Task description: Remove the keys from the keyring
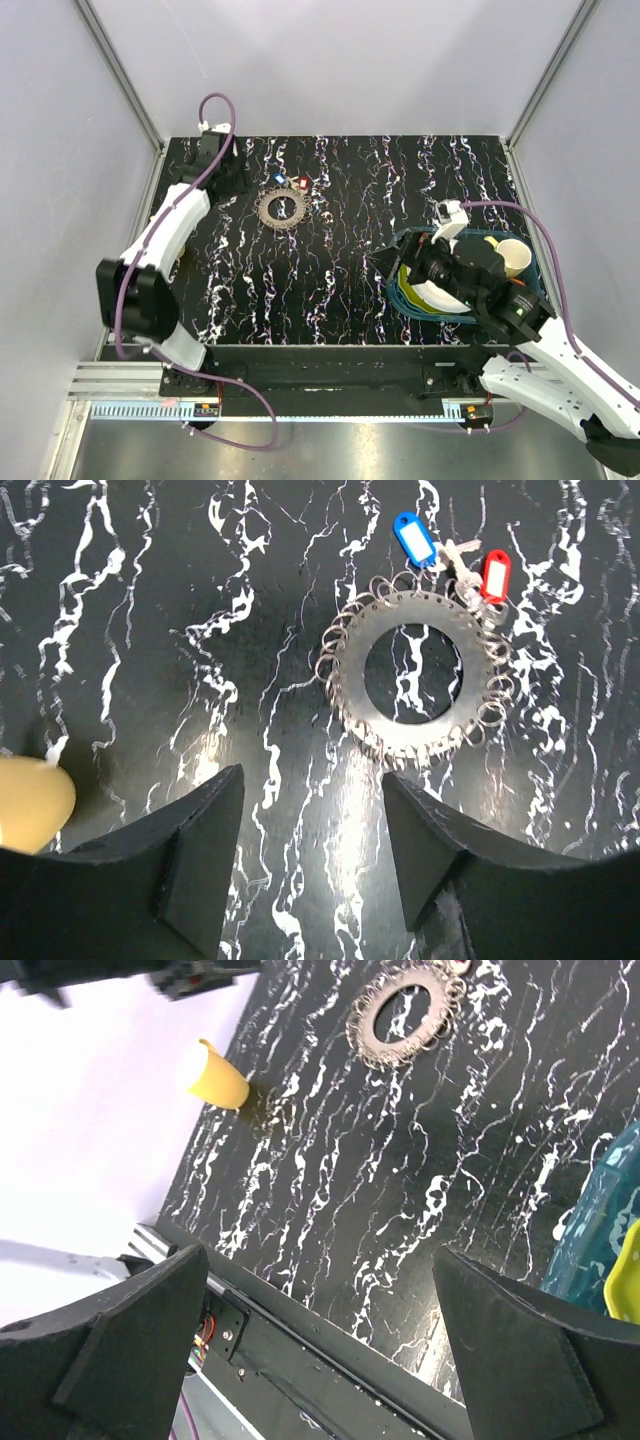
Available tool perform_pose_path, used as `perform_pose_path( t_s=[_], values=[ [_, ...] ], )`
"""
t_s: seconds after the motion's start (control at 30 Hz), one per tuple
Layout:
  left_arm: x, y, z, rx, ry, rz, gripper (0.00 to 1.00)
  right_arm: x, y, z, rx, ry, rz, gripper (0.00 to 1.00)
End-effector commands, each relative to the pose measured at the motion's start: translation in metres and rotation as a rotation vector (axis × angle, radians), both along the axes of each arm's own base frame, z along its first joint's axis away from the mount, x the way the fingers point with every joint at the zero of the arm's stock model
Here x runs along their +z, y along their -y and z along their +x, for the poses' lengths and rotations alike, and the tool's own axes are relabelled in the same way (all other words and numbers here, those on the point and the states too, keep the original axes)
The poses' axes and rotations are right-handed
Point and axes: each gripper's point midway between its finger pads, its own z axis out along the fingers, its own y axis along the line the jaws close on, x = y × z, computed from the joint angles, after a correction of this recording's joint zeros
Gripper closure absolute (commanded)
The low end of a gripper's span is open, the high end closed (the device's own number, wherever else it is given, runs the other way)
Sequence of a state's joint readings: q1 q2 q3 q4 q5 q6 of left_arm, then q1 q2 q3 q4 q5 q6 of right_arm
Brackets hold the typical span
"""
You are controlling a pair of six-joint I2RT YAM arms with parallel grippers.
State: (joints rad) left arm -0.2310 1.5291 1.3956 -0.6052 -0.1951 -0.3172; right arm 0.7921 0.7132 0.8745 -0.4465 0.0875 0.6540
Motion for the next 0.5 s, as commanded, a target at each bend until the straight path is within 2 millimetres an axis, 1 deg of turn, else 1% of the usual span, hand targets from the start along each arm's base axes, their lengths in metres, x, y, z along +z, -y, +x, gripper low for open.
perform_pose_path(
  t_s=[0.0,0.03,0.07,0.1,0.13,0.2,0.23,0.27,0.3,0.33,0.4,0.43,0.47],
  values=[
    [-0.020,0.006,0.036,-0.069,-0.065,-0.016,0.39,0.024,0.000,-0.010,0.059,0.116,0.057,0.00],
    [-0.026,0.007,0.043,-0.079,-0.076,-0.008,0.39,0.027,-0.001,-0.012,0.079,0.133,0.057,0.00],
    [-0.024,0.010,0.051,-0.099,-0.067,-0.008,0.39,0.027,-0.001,-0.014,0.088,0.140,0.056,0.00],
    [-0.029,0.011,0.055,-0.109,-0.077,0.003,0.39,0.027,-0.002,-0.017,0.103,0.148,0.053,0.00],
    [-0.041,0.012,0.062,-0.115,-0.102,0.009,0.39,0.026,-0.001,-0.017,0.108,0.155,0.041,0.00],
    [-0.053,0.014,0.066,-0.128,-0.125,0.003,0.39,0.025,-0.001,-0.017,0.108,0.149,0.036,0.00],
    [-0.066,0.016,0.069,-0.142,-0.149,-0.003,0.41,0.023,0.000,-0.017,0.108,0.140,0.032,0.00],
    [-0.071,0.022,0.071,-0.167,-0.154,-0.025,0.42,0.023,-0.001,-0.017,0.107,0.135,0.033,0.00],
    [-0.077,0.022,0.072,-0.167,-0.166,-0.023,0.43,0.023,-0.004,-0.020,0.135,0.131,0.034,0.00],
    [-0.090,0.021,0.075,-0.162,-0.188,-0.016,0.43,0.023,-0.006,-0.021,0.142,0.127,0.034,0.00],
    [-0.100,0.019,0.077,-0.160,-0.208,-0.014,0.44,0.025,-0.008,-0.023,0.159,0.125,0.038,0.00],
    [-0.111,0.019,0.078,-0.161,-0.229,-0.014,0.44,0.025,-0.009,-0.023,0.163,0.124,0.036,0.00],
    [-0.114,0.014,0.079,-0.154,-0.236,-0.015,0.44,0.025,-0.010,-0.023,0.166,0.124,0.037,0.00]
  ],
)
